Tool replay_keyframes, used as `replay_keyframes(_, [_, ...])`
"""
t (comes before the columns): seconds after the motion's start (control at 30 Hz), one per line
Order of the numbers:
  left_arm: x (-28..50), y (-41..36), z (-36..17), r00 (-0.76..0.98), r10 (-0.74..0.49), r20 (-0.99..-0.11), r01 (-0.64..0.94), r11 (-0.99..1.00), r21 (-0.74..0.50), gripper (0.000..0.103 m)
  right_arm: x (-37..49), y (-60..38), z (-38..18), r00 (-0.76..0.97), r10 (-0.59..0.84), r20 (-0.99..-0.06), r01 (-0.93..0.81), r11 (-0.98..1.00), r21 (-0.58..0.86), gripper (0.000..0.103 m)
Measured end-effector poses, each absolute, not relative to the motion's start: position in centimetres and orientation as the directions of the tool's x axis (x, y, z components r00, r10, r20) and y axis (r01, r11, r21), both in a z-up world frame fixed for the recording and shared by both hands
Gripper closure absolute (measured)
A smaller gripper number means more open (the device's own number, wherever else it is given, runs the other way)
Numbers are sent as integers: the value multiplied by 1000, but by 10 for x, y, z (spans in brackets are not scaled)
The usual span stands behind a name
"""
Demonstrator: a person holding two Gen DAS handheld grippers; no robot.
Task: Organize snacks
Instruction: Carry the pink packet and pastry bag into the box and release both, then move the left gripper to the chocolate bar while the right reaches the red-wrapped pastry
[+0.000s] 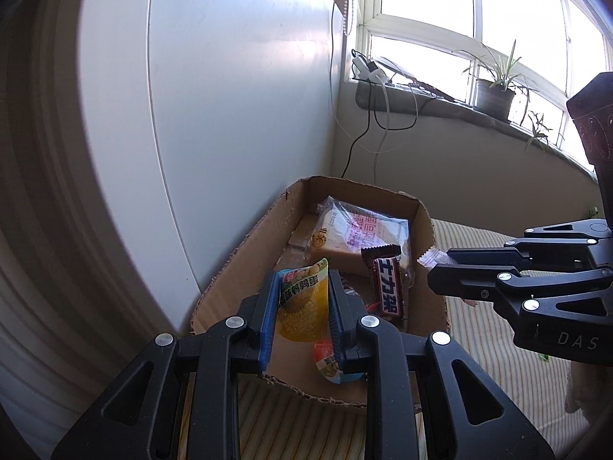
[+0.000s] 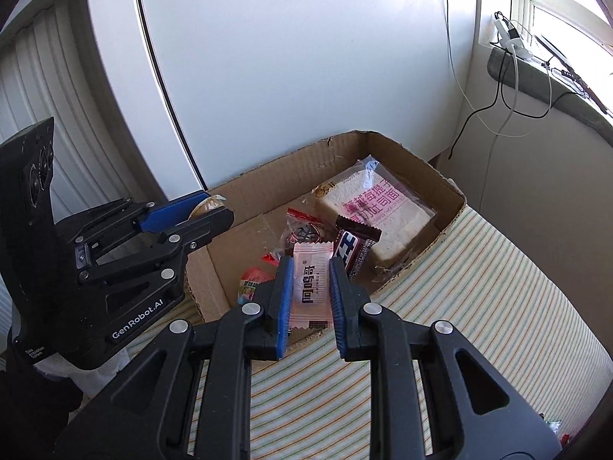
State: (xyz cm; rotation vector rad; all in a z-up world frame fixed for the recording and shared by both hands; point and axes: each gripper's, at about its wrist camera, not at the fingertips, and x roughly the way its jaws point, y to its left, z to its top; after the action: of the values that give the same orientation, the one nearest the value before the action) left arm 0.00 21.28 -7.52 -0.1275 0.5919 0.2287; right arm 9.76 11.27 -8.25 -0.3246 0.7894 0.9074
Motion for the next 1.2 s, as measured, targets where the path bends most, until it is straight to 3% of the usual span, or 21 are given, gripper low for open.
replay_keyframes(0.47, [1, 218, -75, 797, 198, -571, -279, 959, -57, 77, 105, 122, -86, 347, 590, -728, -812, 578, 81, 79])
replay_keyframes(0.6, [-1, 218, -72, 799, 206, -566, -288, 956, -59, 73, 104, 118, -83, 365, 592, -718, -806, 588, 75, 63])
replay_keyframes(0.77, [-4, 216, -68, 801, 207, -562, -286, 957, -54, 73, 103, 111, -78, 400, 575, -713, -791, 610, 48, 55])
replay_keyframes(0.83, [-4, 214, -66, 803, 208, -558, -284, 958, -51, 73, 101, 106, -75, 416, 572, -707, -785, 619, 39, 44])
replay_keyframes(0.93, [-7, 210, -62, 805, 212, -554, -282, 958, -43, 73, 98, 97, -70, 440, 570, -694, -772, 635, 32, 35])
replay_keyframes(1.03, [-9, 203, -57, 807, 213, -551, -277, 960, -35, 72, 96, 87, -64, 465, 562, -684, -760, 650, 17, 33])
replay_keyframes(1.2, [-15, 185, -49, 818, 199, -540, -253, 967, -25, 58, 91, 63, -57, 497, 553, -668, -742, 671, 4, 29])
